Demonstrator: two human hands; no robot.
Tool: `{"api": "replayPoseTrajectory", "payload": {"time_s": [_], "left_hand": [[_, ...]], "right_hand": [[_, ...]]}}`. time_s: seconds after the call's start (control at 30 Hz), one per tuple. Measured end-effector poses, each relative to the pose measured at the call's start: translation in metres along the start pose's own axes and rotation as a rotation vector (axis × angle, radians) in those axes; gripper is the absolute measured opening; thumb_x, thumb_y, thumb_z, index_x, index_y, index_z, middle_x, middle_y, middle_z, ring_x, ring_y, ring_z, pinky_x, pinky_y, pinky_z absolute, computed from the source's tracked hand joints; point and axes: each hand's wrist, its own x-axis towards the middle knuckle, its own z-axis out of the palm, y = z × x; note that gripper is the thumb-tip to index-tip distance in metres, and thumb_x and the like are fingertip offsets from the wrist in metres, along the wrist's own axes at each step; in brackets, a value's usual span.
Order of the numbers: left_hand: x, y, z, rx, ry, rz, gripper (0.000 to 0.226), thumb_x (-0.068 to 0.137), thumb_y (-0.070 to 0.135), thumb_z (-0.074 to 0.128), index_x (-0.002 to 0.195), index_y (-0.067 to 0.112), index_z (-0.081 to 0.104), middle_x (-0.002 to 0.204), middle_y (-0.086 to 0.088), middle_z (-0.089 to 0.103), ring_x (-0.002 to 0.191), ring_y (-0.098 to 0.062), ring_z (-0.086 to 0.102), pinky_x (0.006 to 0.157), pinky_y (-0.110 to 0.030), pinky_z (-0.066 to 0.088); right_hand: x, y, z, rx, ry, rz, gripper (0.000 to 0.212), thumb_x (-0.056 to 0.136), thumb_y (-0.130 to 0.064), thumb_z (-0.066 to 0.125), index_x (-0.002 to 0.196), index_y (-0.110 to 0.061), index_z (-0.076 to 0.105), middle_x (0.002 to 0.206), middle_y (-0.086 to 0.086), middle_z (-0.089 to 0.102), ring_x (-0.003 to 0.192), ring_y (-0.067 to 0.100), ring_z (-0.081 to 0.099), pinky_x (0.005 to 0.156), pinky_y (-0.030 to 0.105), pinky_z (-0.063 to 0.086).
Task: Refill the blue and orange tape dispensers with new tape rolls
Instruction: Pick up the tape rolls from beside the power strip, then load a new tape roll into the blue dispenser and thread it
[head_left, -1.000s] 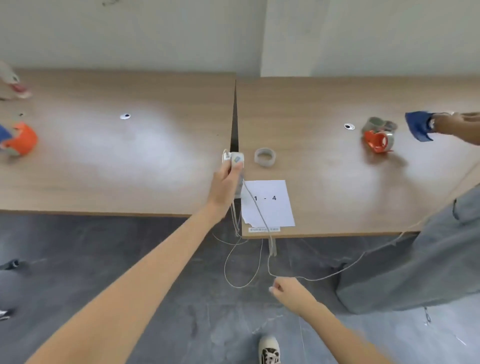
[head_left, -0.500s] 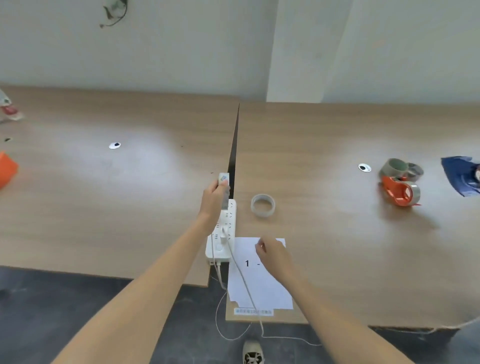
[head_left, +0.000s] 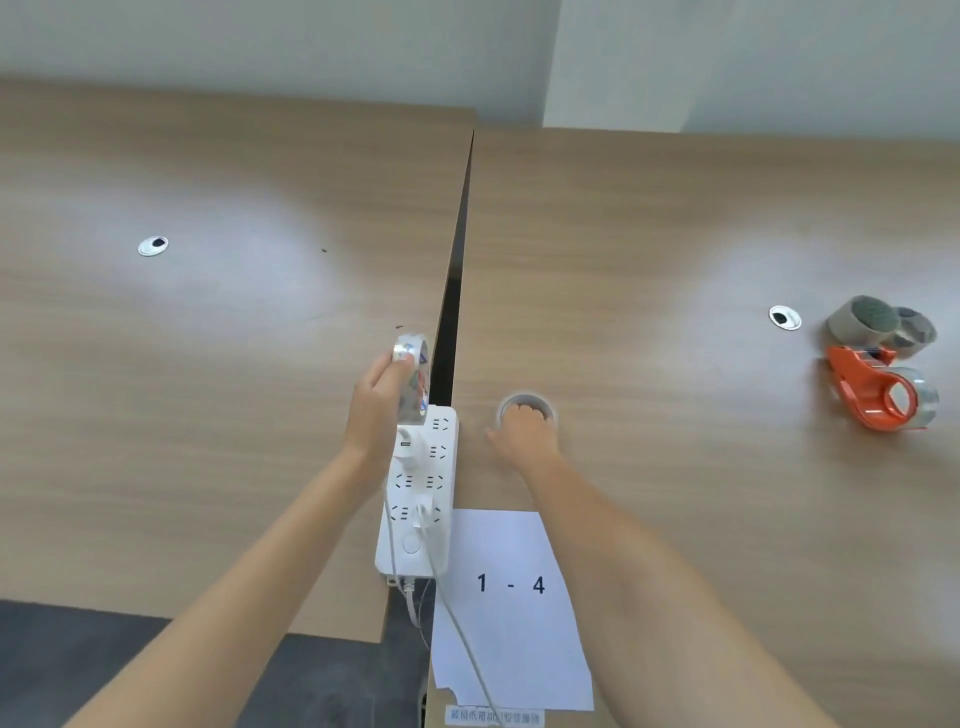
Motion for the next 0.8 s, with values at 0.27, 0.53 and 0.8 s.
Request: {"api": "replayPoseTrajectory", "payload": {"time_s": [0.27, 0.53, 0.8], "left_hand": [[0.024, -0.012, -0.003, 0.003, 0.009, -0.065, 0.027, 0.096, 0.014, 0.042, 0.071, 0.014, 0.051, 0.068, -0.002, 0.048, 0.061, -0.018, 0.044, 0.059, -0.028, 0.038], [0.022, -0.002, 0.002, 0.012, -0.010, -0.109, 0.028, 0.097, 0.017, 0.040, 0.071, 0.015, 0.051, 0.069, -0.001, 0.049, 0.062, -0.016, 0.044, 0.060, -0.029, 0.037], [-0.001, 0.042, 0.010, 0.116, -0.011, 0.005, 0.024, 0.096, 0.025, 0.032, 0.092, 0.009, 0.050, 0.079, -0.011, 0.046, 0.063, -0.016, 0.044, 0.054, -0.018, 0.040]], "right_hand": [[0.020, -0.002, 0.009, 0.050, -0.047, 0.054, 0.033, 0.096, -0.023, 0.043, 0.118, -0.001, 0.053, 0.120, 0.016, 0.061, 0.112, 0.032, 0.057, 0.094, 0.038, 0.042], [0.000, -0.011, -0.039, 0.787, 0.114, 0.044, 0.039, 0.089, -0.011, 0.048, 0.059, -0.019, 0.025, 0.060, -0.004, 0.031, 0.056, 0.012, 0.029, 0.048, 0.019, 0.026], [-0.077, -0.053, -0.133, 1.317, 0.219, 0.021, 0.034, 0.087, -0.015, 0.050, 0.059, -0.023, 0.033, 0.060, -0.008, 0.031, 0.050, 0.006, 0.028, 0.042, 0.015, 0.025]]}}
